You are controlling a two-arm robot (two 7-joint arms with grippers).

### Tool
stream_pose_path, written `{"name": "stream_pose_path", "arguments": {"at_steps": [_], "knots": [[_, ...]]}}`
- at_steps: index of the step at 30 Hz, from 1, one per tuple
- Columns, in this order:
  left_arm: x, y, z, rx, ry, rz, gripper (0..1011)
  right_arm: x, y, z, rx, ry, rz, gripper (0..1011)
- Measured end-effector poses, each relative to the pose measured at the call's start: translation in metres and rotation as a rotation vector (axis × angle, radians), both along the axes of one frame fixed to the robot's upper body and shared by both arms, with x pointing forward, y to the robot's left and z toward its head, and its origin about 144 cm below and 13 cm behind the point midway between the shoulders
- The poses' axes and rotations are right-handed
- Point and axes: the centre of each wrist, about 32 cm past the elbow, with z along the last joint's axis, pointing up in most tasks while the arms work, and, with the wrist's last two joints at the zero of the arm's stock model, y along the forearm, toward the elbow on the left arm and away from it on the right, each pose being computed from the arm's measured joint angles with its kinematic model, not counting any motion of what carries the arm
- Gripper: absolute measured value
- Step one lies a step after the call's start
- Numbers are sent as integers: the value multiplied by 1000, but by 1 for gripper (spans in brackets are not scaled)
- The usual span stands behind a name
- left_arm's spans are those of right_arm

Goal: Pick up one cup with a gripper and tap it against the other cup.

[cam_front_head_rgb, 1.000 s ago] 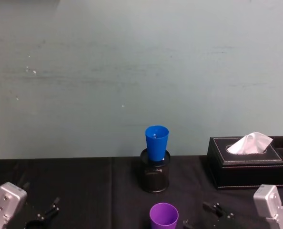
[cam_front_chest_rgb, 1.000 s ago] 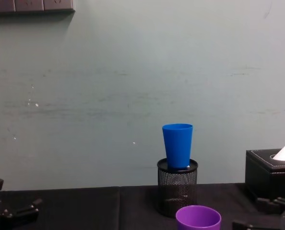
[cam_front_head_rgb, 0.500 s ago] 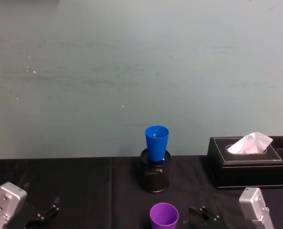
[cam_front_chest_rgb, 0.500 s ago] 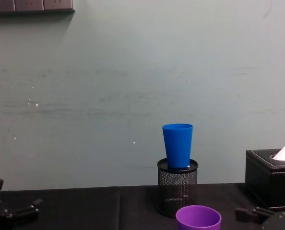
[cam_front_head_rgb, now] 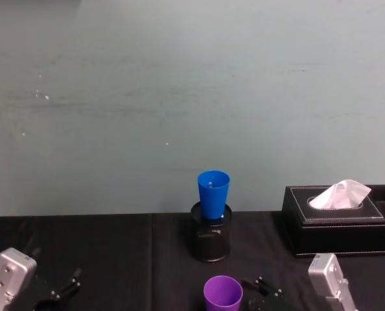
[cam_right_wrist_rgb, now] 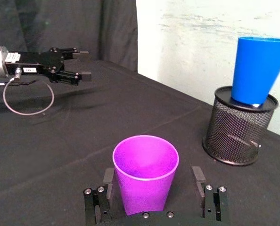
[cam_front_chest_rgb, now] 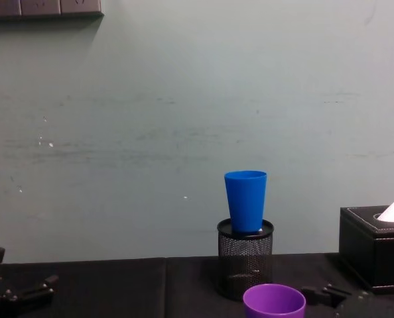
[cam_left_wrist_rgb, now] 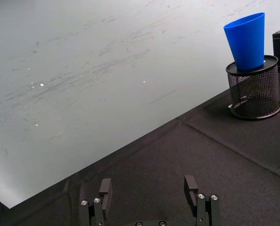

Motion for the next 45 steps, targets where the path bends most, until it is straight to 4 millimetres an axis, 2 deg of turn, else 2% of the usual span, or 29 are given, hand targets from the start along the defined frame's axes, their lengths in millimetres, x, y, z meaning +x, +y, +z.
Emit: {"name": "stream_pose_path", "arguments": {"at_steps": [24, 45], "knots": [[0, 0, 0, 0, 0, 0, 1000, 23, 25, -1, 11, -6, 32, 1003], [0, 0, 0, 0, 0, 0, 1000, 24, 29, -2, 21, 0, 43, 1003]]}}
